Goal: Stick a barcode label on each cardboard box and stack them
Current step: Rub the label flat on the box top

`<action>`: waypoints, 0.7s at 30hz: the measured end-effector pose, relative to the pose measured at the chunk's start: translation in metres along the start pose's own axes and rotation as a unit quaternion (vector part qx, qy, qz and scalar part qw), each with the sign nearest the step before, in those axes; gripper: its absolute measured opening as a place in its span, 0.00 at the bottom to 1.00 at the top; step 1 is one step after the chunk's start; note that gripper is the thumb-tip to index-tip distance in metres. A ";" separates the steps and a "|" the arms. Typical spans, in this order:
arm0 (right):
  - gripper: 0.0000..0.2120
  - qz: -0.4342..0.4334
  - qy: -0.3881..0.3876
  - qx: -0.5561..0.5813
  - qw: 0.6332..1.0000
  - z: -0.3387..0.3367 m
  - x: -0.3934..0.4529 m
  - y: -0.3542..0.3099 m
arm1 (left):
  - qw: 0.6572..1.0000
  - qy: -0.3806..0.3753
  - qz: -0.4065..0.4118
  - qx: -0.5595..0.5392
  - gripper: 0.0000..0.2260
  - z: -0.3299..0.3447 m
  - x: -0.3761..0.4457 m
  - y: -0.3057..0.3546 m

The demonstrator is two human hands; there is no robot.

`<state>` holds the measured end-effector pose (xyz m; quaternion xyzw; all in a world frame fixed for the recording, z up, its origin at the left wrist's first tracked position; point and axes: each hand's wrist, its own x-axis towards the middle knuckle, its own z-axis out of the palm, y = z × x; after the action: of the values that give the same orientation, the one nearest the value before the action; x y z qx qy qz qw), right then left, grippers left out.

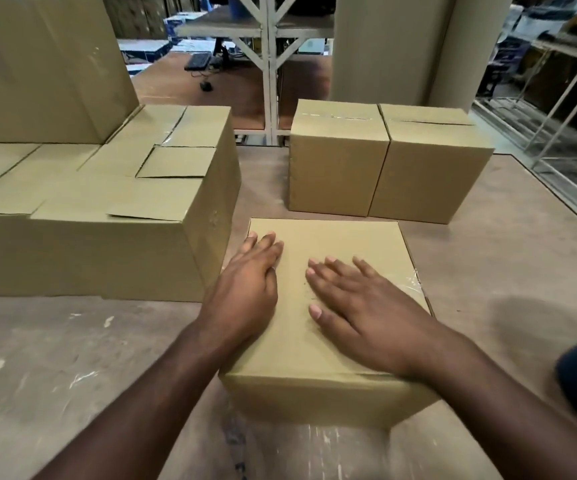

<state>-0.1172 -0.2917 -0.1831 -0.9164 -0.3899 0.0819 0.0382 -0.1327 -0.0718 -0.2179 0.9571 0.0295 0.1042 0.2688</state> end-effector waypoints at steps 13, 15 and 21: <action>0.43 0.079 0.013 -0.059 0.995 -0.003 0.006 -0.007 | 1.000 0.006 -0.003 0.021 0.22 0.006 0.003 0.000; 0.42 0.076 0.043 -0.068 0.994 0.003 -0.011 -0.016 | 1.000 0.011 -0.007 0.018 0.22 0.005 0.002 0.001; 0.43 0.134 0.015 -0.049 0.990 -0.005 -0.014 -0.023 | 1.000 0.012 -0.012 0.024 0.23 0.005 -0.002 0.009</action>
<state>-0.1420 -0.2855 -0.1733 -0.9622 -0.2668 0.0535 -0.0123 -0.1332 -0.0820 -0.2181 0.9616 0.0466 0.1121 0.2461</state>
